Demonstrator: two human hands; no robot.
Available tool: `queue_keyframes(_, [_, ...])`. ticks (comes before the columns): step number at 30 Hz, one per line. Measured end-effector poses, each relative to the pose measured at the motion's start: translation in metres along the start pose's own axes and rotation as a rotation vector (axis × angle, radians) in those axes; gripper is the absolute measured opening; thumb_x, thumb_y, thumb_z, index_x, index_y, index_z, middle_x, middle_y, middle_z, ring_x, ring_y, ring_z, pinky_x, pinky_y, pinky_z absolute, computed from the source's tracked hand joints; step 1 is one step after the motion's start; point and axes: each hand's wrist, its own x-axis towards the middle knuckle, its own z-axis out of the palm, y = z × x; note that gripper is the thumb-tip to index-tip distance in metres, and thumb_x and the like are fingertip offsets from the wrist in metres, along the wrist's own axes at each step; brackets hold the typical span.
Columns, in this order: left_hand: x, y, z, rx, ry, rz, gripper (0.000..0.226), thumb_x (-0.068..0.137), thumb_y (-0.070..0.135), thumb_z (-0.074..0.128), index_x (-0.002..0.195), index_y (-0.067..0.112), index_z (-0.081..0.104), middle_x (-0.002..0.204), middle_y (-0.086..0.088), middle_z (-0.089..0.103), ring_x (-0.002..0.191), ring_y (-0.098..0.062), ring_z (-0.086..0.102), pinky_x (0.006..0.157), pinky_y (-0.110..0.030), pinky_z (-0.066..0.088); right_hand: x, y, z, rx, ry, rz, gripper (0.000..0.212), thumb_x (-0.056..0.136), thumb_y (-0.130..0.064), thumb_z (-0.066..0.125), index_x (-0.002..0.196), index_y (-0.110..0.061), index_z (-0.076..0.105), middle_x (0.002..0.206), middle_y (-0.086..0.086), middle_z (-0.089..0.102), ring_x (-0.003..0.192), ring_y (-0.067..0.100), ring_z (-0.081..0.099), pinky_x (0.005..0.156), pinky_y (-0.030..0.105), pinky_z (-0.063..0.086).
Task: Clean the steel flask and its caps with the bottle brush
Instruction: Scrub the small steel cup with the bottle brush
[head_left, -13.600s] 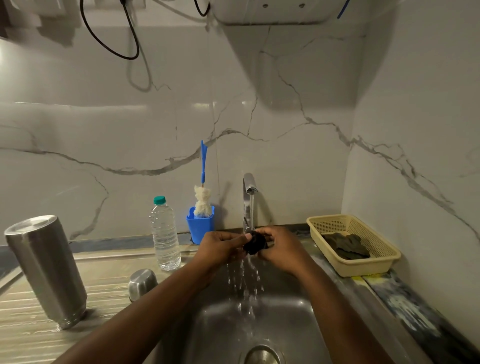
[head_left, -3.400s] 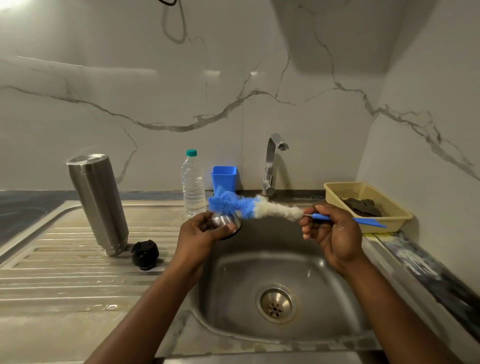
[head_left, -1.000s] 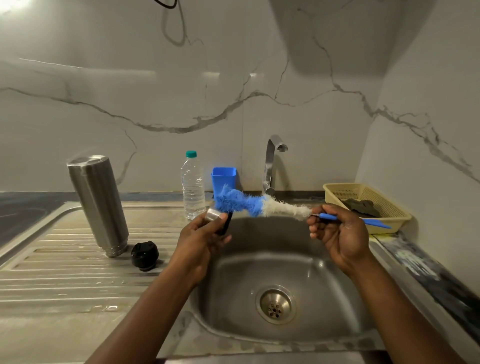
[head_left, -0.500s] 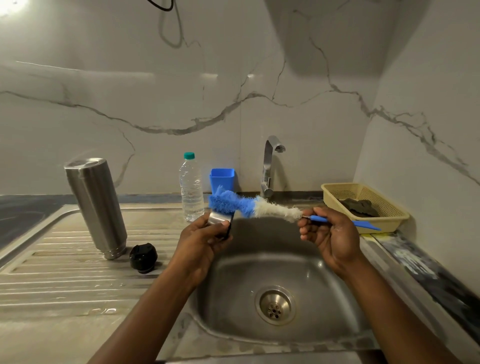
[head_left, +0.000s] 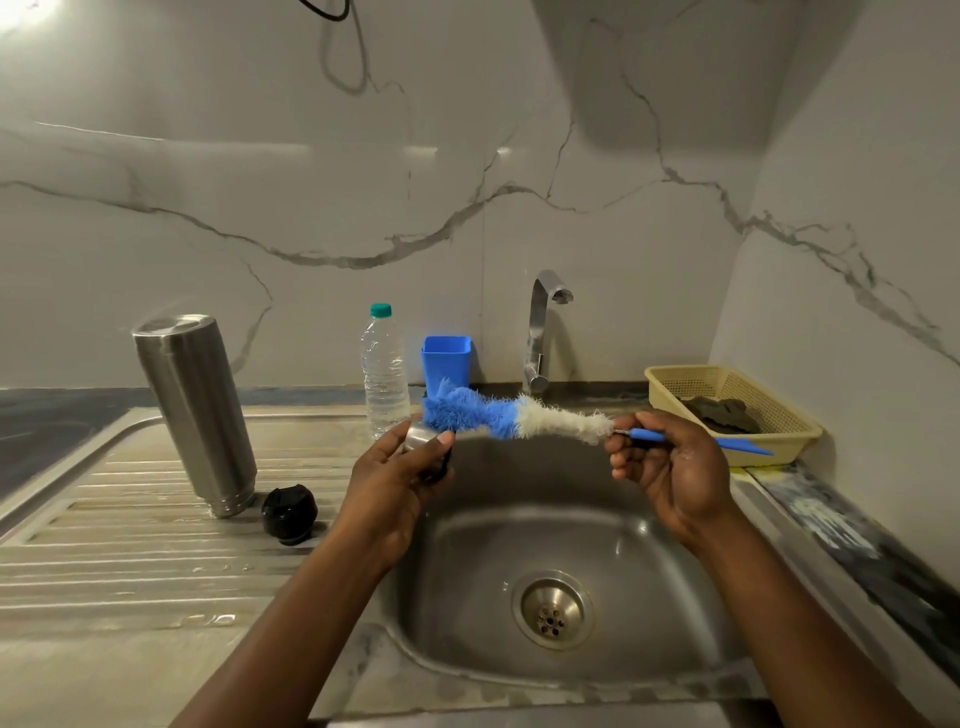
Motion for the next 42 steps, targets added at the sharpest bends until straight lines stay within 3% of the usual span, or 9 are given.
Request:
queue_keyframes(5, [-0.006, -0.001, 0.006, -0.01, -0.069, -0.03, 0.063, 0.08, 0.001, 0.078, 0.14, 0.01, 0.062, 0.113, -0.012, 0.08, 0.099, -0.024, 0.079, 0.071, -0.029, 0.064, -0.001, 0.001, 0.002, 0.016, -0.001, 0.005, 0.038, 0.106, -0.013, 0.039, 0.088, 0.002, 0.07, 0.072, 0.02, 0.069, 0.057, 0.022, 0.064, 0.051, 0.029, 0.056])
queue_keyframes(8, [-0.006, -0.003, 0.007, -0.013, -0.073, -0.048, 0.072, 0.074, 0.003, 0.082, 0.142, 0.007, 0.059, 0.117, -0.015, 0.078, 0.104, -0.028, 0.078, 0.076, -0.033, 0.065, -0.002, 0.004, 0.006, -0.001, -0.041, 0.018, 0.038, 0.106, -0.013, 0.039, 0.091, 0.002, 0.07, 0.076, 0.02, 0.07, 0.06, 0.023, 0.066, 0.053, 0.031, 0.058])
queue_keyframes(15, [-0.003, 0.001, 0.002, 0.008, -0.025, -0.029, 0.057, 0.071, 0.008, 0.082, 0.125, 0.004, 0.068, 0.119, -0.018, 0.077, 0.1, -0.026, 0.079, 0.088, -0.042, 0.064, -0.002, 0.001, 0.001, 0.026, -0.005, 0.016, 0.037, 0.106, -0.013, 0.04, 0.089, 0.002, 0.069, 0.073, 0.019, 0.069, 0.058, 0.023, 0.065, 0.051, 0.03, 0.056])
queue_keyframes(22, [-0.002, 0.003, 0.0, -0.039, -0.038, -0.025, 0.056, 0.073, 0.005, 0.08, 0.127, 0.005, 0.067, 0.121, -0.016, 0.076, 0.103, -0.026, 0.078, 0.094, -0.043, 0.063, -0.002, -0.004, -0.002, 0.027, -0.007, 0.015, 0.038, 0.106, -0.013, 0.04, 0.088, 0.002, 0.07, 0.073, 0.02, 0.069, 0.058, 0.023, 0.064, 0.052, 0.03, 0.057])
queue_keyframes(28, [-0.005, -0.003, 0.008, -0.043, -0.081, -0.065, 0.058, 0.076, 0.0, 0.077, 0.132, 0.009, 0.066, 0.121, -0.017, 0.077, 0.108, -0.029, 0.077, 0.09, -0.039, 0.065, -0.002, 0.005, 0.006, 0.013, -0.042, 0.042, 0.037, 0.107, -0.013, 0.038, 0.094, 0.005, 0.069, 0.076, 0.021, 0.07, 0.06, 0.023, 0.066, 0.054, 0.031, 0.058])
queue_keyframes(34, [-0.002, -0.002, 0.002, -0.043, -0.054, -0.088, 0.048, 0.077, 0.01, 0.078, 0.124, 0.005, 0.069, 0.122, -0.018, 0.076, 0.115, -0.032, 0.074, 0.094, -0.043, 0.061, -0.002, -0.004, -0.005, 0.039, 0.014, 0.014, 0.04, 0.105, -0.012, 0.04, 0.084, 0.001, 0.072, 0.071, 0.02, 0.068, 0.056, 0.023, 0.064, 0.05, 0.029, 0.055])
queue_keyframes(37, [-0.005, -0.006, 0.006, 0.033, -0.082, -0.098, 0.043, 0.077, 0.013, 0.078, 0.119, 0.005, 0.068, 0.118, -0.017, 0.077, 0.11, -0.029, 0.076, 0.086, -0.039, 0.063, -0.002, 0.004, 0.003, 0.007, -0.031, 0.036, 0.038, 0.106, -0.013, 0.039, 0.089, 0.002, 0.07, 0.075, 0.021, 0.069, 0.059, 0.024, 0.065, 0.052, 0.03, 0.057])
queue_keyframes(42, [-0.002, 0.0, 0.002, 0.042, -0.088, -0.042, 0.05, 0.076, 0.007, 0.077, 0.126, 0.008, 0.069, 0.119, -0.015, 0.078, 0.104, -0.025, 0.078, 0.088, -0.041, 0.065, -0.002, -0.006, -0.003, 0.019, -0.015, 0.008, 0.038, 0.106, -0.012, 0.039, 0.087, 0.002, 0.07, 0.073, 0.02, 0.068, 0.057, 0.023, 0.064, 0.051, 0.03, 0.056])
